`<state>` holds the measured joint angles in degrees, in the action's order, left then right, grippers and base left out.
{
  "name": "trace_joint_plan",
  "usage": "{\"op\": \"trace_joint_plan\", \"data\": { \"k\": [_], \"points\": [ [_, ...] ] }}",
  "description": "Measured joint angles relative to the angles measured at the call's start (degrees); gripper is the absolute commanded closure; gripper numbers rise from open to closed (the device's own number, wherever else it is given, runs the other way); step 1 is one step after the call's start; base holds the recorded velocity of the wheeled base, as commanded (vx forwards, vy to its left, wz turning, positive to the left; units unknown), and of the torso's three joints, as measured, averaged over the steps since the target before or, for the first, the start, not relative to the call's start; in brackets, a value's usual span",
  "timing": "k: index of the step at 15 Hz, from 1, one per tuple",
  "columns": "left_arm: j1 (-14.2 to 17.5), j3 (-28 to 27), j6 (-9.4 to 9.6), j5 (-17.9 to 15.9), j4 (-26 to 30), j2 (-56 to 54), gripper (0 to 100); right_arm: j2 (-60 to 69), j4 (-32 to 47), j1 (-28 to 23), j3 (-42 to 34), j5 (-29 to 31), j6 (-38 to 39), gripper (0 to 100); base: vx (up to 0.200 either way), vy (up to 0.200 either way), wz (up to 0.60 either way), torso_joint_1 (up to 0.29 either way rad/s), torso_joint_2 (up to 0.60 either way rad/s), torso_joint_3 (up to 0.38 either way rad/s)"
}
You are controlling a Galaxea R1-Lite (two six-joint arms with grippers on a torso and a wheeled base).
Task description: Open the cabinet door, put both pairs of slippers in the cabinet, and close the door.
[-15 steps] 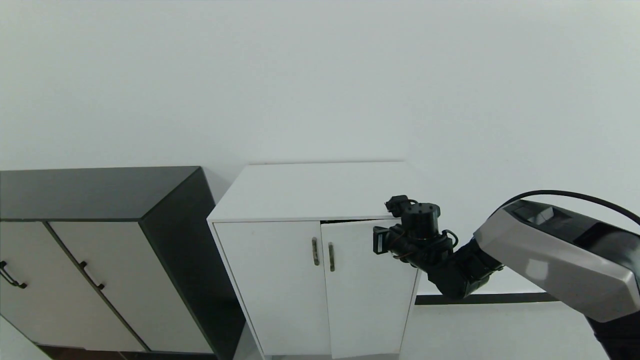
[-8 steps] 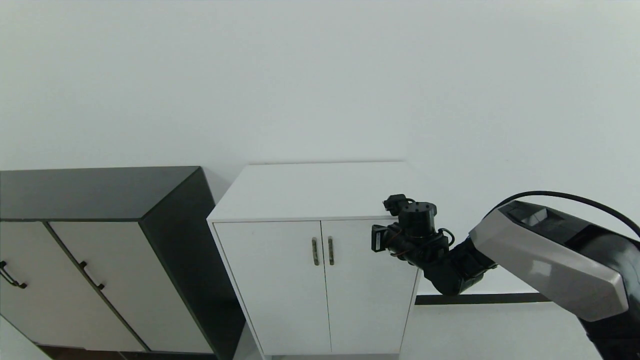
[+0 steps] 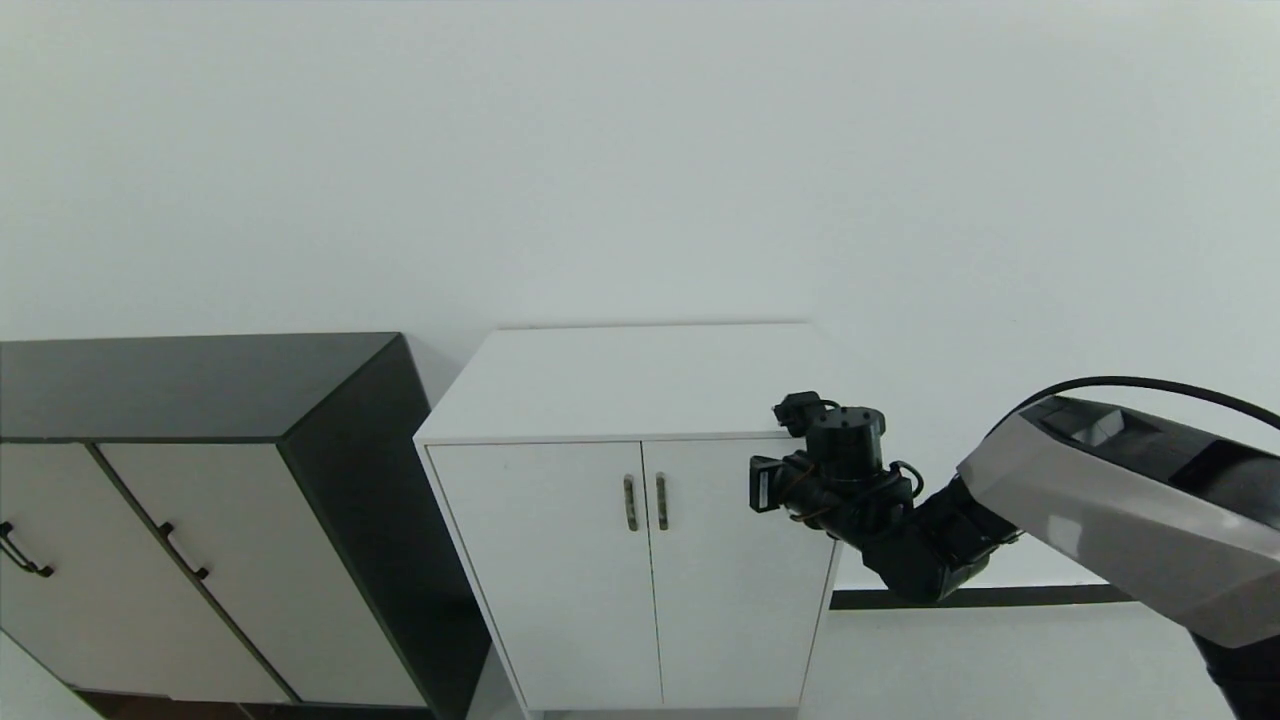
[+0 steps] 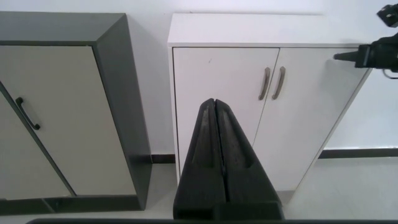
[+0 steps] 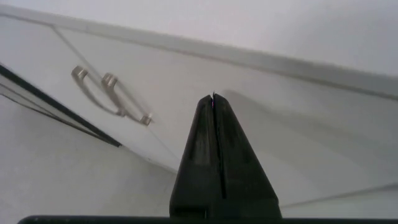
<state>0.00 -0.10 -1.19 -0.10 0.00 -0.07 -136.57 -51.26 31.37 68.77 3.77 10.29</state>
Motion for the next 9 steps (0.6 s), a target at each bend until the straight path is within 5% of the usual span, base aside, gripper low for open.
{"op": "trace_joint_plan", "data": {
  "k": [9],
  "points": [
    [0.00,0.00,-0.11,0.00,0.00,0.00,100,27.15,-4.13,-2.79,-33.41,4.50,-3.64,100,0.000,0.000,0.00,0.000,0.00,0.000]
  ]
}}
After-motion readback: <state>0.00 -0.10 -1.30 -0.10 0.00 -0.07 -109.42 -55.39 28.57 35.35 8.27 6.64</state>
